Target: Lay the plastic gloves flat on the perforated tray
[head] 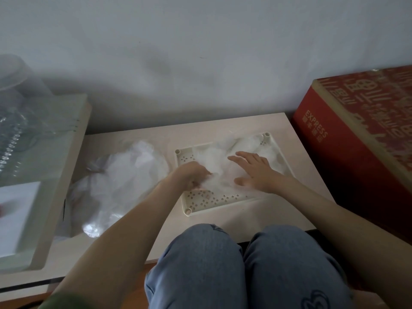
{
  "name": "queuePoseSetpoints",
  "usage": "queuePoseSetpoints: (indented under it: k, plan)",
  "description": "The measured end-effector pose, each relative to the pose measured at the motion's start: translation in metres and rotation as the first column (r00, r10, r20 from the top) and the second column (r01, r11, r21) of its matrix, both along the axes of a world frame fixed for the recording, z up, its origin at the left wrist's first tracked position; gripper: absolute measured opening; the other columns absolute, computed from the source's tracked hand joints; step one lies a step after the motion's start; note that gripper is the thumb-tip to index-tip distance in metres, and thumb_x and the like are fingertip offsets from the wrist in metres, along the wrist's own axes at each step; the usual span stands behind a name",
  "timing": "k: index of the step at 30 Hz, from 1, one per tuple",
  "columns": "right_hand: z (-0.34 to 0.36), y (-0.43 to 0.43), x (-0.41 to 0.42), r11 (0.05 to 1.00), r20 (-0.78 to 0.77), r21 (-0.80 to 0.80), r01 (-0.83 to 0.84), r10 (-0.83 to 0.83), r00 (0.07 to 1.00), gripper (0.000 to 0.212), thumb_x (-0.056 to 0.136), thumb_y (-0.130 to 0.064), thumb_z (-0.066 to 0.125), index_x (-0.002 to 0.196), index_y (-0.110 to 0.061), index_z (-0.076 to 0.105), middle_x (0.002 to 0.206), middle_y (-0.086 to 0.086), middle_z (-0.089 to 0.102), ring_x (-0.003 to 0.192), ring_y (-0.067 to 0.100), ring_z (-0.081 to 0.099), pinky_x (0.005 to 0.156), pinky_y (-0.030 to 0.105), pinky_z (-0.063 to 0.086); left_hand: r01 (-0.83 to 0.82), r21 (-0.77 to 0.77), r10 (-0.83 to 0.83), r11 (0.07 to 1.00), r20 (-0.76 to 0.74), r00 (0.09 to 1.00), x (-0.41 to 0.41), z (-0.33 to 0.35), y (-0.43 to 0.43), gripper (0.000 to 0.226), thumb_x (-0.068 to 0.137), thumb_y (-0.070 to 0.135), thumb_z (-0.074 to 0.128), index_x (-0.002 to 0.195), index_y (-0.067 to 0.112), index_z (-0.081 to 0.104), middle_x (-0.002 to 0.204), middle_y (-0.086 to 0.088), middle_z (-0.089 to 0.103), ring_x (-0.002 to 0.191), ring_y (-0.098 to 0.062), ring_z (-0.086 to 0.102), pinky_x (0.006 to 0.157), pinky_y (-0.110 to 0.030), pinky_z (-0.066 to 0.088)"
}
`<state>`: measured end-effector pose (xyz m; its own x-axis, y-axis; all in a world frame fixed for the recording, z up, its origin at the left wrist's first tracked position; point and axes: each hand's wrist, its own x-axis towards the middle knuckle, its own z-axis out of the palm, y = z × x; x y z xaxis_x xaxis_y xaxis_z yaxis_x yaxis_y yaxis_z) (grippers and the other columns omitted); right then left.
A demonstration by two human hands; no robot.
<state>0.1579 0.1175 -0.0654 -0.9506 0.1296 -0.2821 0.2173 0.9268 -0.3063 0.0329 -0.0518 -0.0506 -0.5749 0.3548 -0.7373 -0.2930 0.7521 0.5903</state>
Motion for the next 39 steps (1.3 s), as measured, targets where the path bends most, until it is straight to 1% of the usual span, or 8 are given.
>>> queuePoseSetpoints:
  k: [3, 6, 10, 17, 20, 24, 28, 39]
  plan:
    - [-0.01, 0.0, 0.001, 0.999, 0.062, 0.029, -0.015, 0.013, 0.998, 0.064, 0.098, -0.048, 0.041, 0.152, -0.034, 0.009, 0.161, -0.003, -0.001, 0.147, 0.017, -0.001, 0.116, 0.039, 0.003, 0.098, -0.049, -0.103, 0.994, -0.117, 0.988, 0.0, 0.0, -0.01, 0.01, 0.089, 0.011, 0.061, 0.087, 0.005, 0.054, 0.076, -0.006, 0.05, 0.06, -0.016, 0.045, 0.055, -0.024, 0.04]
    - [-0.02, -0.002, 0.001, 0.999, 0.097, 0.032, -0.023, 0.02, 0.995, 0.065, 0.097, -0.049, 0.038, 0.152, -0.035, 0.006, 0.161, -0.003, -0.005, 0.147, 0.015, -0.006, 0.116, 0.038, 0.0, 0.118, -0.128, -0.158, 0.985, -0.374, 0.914, 0.005, 0.0, -0.013, 0.029, 0.086, 0.011, 0.059, 0.112, 0.002, 0.049, 0.1, -0.01, 0.052, 0.086, -0.024, 0.054, 0.073, -0.029, 0.043]
    - [-0.019, -0.004, 0.001, 0.997, 0.07, 0.066, -0.034, 0.029, 0.997, 0.068, 0.094, -0.049, 0.044, 0.151, -0.033, 0.011, 0.16, -0.002, 0.002, 0.147, 0.017, -0.002, 0.116, 0.038, 0.001, 0.137, -0.263, -0.297, 0.955, -0.85, 0.435, 0.016, 0.009, -0.006, 0.058, 0.089, 0.022, 0.054, 0.139, 0.008, 0.029, 0.136, -0.012, 0.035, 0.124, -0.031, 0.036, 0.102, -0.037, 0.033]
    - [-0.005, -0.005, -0.019, 0.984, -0.135, 0.173, -0.04, 0.064, 0.989, 0.056, 0.098, -0.039, 0.042, 0.148, -0.02, 0.026, 0.157, 0.004, 0.015, 0.147, 0.018, 0.002, 0.116, 0.036, -0.001, 0.472, -0.574, -0.649, 0.67, -0.761, -0.003, 0.013, -0.028, 0.016, 0.048, 0.101, 0.022, 0.034, 0.147, 0.011, 0.027, 0.159, -0.007, 0.013, 0.146, -0.024, 0.011, 0.117, -0.034, 0.005]
    - [-0.015, -0.002, -0.028, 0.982, -0.079, 0.189, 0.005, 0.01, 0.997, 0.063, 0.101, -0.04, 0.036, 0.153, -0.015, 0.012, 0.16, 0.004, 0.008, 0.148, 0.017, -0.001, 0.117, 0.035, -0.003, 0.476, -0.641, -0.673, 0.602, -0.728, -0.129, 0.003, -0.043, 0.023, 0.056, 0.093, 0.025, 0.037, 0.145, 0.006, 0.036, 0.153, -0.014, 0.032, 0.143, -0.028, 0.029, 0.117, -0.039, 0.02]
    - [-0.037, 0.016, -0.021, 0.98, 0.006, 0.191, 0.047, -0.049, 0.999, 0.065, 0.101, -0.05, 0.023, 0.153, -0.02, -0.001, 0.162, 0.002, -0.005, 0.148, 0.017, -0.008, 0.117, 0.038, -0.006, 0.565, -0.621, -0.674, 0.544, -0.724, -0.146, -0.018, -0.064, 0.023, 0.063, 0.084, 0.039, 0.035, 0.134, 0.007, 0.055, 0.142, -0.019, 0.048, 0.13, -0.033, 0.048, 0.107, -0.045, 0.041]
    - [-0.041, 0.03, -0.019, 0.974, -0.061, 0.215, 0.075, -0.063, 0.996, 0.086, 0.079, -0.06, -0.011, 0.154, -0.02, 0.004, 0.162, 0.0, 0.0, 0.148, 0.015, -0.004, 0.117, 0.036, -0.005, 0.595, -0.602, -0.651, 0.532, -0.74, -0.168, -0.026, -0.075, 0.025, 0.064, 0.09, 0.043, 0.032, 0.135, 0.001, 0.051, 0.139, -0.018, 0.051, 0.129, -0.032, 0.049, 0.107, -0.042, 0.028]
    - [-0.038, 0.047, 0.017, 0.93, 0.072, 0.329, -0.163, 0.148, 0.986, 0.103, 0.062, -0.08, -0.03, 0.15, -0.029, -0.013, 0.156, -0.007, -0.018, 0.147, 0.017, -0.014, 0.112, 0.041, -0.019, 0.592, -0.592, -0.636, 0.547, -0.754, -0.166, -0.029, -0.075, 0.016, 0.063, 0.096, 0.044, 0.027, 0.141, 0.003, 0.044, 0.143, -0.016, 0.048, 0.132, -0.03, 0.045, 0.108, -0.041, 0.028]
